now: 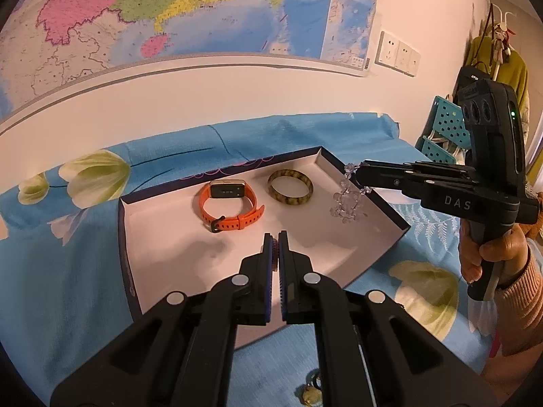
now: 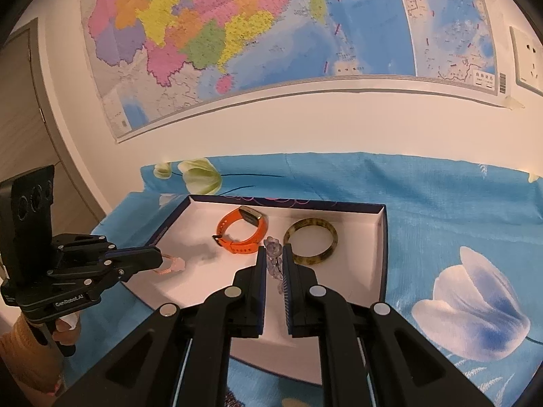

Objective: Organize jewelry
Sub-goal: 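Carry the crystal bracelet into the box with the right tool and release it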

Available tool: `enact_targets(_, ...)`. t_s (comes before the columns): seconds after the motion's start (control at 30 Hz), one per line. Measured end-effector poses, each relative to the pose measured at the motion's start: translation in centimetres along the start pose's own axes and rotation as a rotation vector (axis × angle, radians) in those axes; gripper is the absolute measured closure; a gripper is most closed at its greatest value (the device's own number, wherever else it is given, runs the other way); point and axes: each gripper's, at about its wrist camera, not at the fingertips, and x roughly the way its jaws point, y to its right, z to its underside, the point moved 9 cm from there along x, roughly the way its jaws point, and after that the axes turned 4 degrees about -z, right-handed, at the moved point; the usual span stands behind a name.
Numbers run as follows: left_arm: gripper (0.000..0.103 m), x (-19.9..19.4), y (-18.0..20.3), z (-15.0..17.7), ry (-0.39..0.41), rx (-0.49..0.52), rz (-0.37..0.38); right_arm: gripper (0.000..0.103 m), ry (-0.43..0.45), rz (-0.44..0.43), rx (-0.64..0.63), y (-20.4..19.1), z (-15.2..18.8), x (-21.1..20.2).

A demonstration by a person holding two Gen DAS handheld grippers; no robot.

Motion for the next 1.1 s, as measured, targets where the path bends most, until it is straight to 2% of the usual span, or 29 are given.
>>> enact_targets(0.63, 0.099, 3.9, -1.1, 0.1, -0.061, -0.009, -0.030, 0.095, -0.010, 0.076, -0.002, 1.9, -0.6, 2.1)
enact_targets(1.1, 0.099, 6.2, -1.9, 0.7, -0.109, -0.018, -0.060, 0.095, -0.086, 0.017, -0.019, 0.1, 0.8, 5.2)
